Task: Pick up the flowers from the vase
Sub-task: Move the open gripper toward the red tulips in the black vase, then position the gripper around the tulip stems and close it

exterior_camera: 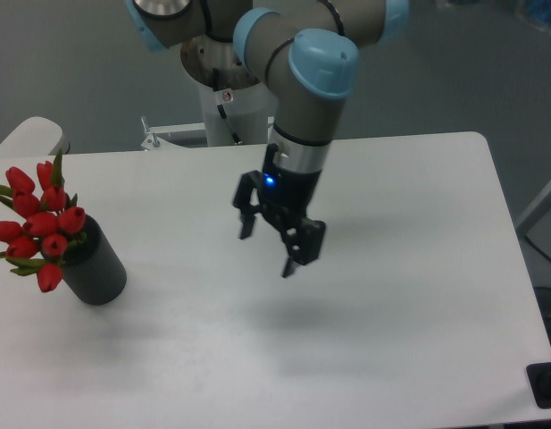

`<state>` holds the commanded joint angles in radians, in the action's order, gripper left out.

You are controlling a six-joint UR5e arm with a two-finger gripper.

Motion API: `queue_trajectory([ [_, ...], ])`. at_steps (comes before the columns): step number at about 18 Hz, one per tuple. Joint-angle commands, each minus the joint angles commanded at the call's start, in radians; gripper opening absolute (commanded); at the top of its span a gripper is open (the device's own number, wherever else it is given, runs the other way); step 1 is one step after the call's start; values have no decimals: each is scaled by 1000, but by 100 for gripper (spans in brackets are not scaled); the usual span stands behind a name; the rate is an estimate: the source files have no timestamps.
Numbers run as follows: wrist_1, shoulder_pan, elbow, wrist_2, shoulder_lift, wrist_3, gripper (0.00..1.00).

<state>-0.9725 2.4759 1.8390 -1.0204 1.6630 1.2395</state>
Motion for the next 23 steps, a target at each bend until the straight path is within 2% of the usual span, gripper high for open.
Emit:
queue_trajectory([
  [2, 0, -9, 60, 69, -29, 0, 100],
  [5, -2, -9, 118, 237, -49, -26, 100],
  [8, 23, -17, 173, 396, -55, -60, 100],
  [12, 93, -86, 206, 430, -34, -61, 100],
  [16, 120, -133, 209, 433, 6, -75, 100],
  [20, 170, -184, 186, 433, 46, -146, 100],
  [23, 176, -216, 160, 431, 69, -199, 100],
])
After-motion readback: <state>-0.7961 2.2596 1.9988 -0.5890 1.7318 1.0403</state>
